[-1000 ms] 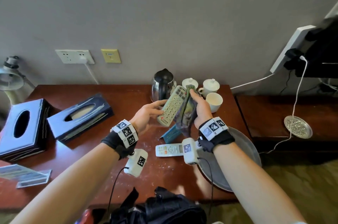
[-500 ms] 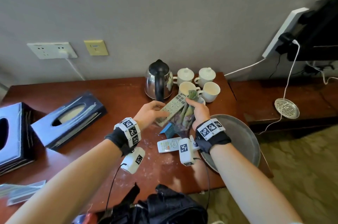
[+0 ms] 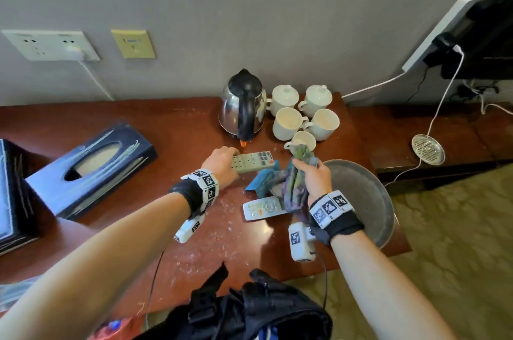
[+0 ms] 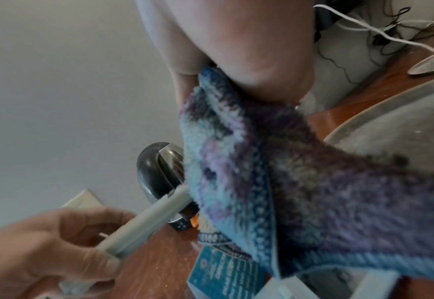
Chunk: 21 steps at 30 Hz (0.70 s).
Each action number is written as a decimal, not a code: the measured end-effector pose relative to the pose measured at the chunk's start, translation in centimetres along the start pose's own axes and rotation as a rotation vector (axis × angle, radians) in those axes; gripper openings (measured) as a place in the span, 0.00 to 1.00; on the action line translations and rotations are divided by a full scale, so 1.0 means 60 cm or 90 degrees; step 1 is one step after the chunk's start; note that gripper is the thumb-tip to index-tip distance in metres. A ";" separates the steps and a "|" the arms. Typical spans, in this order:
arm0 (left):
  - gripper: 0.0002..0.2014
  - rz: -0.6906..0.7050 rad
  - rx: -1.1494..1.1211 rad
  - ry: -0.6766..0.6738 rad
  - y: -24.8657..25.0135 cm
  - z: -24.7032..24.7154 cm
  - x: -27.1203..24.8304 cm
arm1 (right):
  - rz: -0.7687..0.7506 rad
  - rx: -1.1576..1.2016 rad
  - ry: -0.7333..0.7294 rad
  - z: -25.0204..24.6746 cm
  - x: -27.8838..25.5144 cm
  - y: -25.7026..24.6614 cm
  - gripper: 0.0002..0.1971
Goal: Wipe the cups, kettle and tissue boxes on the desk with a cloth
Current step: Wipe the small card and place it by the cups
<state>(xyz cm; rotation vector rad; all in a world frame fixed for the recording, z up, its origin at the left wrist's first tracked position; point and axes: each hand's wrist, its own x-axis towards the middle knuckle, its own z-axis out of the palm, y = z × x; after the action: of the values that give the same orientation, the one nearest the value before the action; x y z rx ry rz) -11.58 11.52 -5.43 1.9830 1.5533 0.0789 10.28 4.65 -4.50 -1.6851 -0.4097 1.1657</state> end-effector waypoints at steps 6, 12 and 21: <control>0.26 -0.017 0.054 -0.011 -0.051 0.033 0.045 | 0.022 0.001 0.045 -0.011 -0.003 0.029 0.08; 0.25 -0.012 0.081 -0.020 -0.066 0.048 0.091 | 0.053 -0.010 0.075 -0.011 0.008 0.057 0.07; 0.28 -0.037 0.134 -0.016 -0.085 0.053 0.127 | 0.072 -0.031 0.072 -0.006 0.027 0.057 0.08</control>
<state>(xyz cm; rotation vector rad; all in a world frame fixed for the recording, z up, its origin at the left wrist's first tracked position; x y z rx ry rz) -12.32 17.62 -12.93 2.0873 1.6603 -0.1383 10.51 4.11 -8.24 -1.8273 -0.2775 1.1442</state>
